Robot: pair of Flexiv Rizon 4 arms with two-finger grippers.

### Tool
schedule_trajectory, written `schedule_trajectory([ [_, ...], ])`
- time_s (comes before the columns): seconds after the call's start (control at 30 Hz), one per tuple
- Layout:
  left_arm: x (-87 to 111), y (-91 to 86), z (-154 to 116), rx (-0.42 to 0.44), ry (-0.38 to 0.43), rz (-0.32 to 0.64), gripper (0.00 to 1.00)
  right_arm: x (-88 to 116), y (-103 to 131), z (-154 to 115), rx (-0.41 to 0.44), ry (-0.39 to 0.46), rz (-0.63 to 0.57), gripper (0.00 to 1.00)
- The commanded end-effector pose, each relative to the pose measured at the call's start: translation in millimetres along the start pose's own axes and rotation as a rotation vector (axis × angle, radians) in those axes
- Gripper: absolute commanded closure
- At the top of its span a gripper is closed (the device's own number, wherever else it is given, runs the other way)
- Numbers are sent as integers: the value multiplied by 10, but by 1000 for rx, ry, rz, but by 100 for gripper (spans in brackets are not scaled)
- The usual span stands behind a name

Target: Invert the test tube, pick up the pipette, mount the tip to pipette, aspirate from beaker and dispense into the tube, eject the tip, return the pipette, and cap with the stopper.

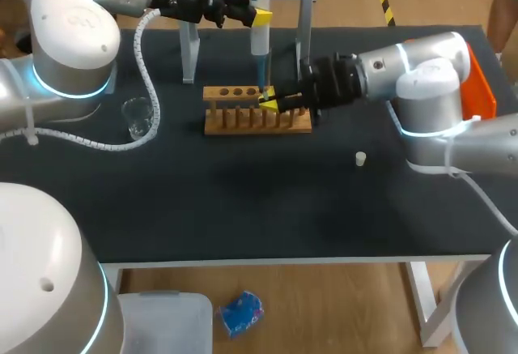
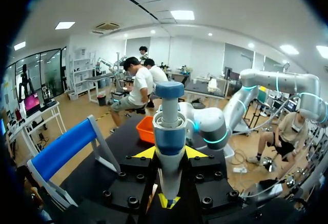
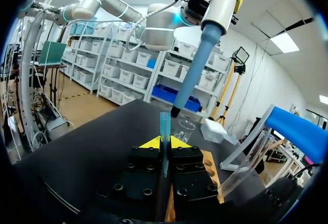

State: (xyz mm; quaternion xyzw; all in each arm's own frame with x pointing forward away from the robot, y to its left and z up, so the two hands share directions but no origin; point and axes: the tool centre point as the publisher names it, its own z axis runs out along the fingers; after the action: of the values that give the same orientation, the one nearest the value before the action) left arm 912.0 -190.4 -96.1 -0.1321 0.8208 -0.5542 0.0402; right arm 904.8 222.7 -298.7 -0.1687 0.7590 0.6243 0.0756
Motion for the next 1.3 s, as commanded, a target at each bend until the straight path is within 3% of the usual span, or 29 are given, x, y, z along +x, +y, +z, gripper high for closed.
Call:
schedule_trajectory([
  [0.03,-4,9,-11,4,3,2,100,-16,-30,27,0,1,1,100],
  [1.3,-4,9,-11,4,3,2,100,-75,-7,69,-25,-1,19,100],
])
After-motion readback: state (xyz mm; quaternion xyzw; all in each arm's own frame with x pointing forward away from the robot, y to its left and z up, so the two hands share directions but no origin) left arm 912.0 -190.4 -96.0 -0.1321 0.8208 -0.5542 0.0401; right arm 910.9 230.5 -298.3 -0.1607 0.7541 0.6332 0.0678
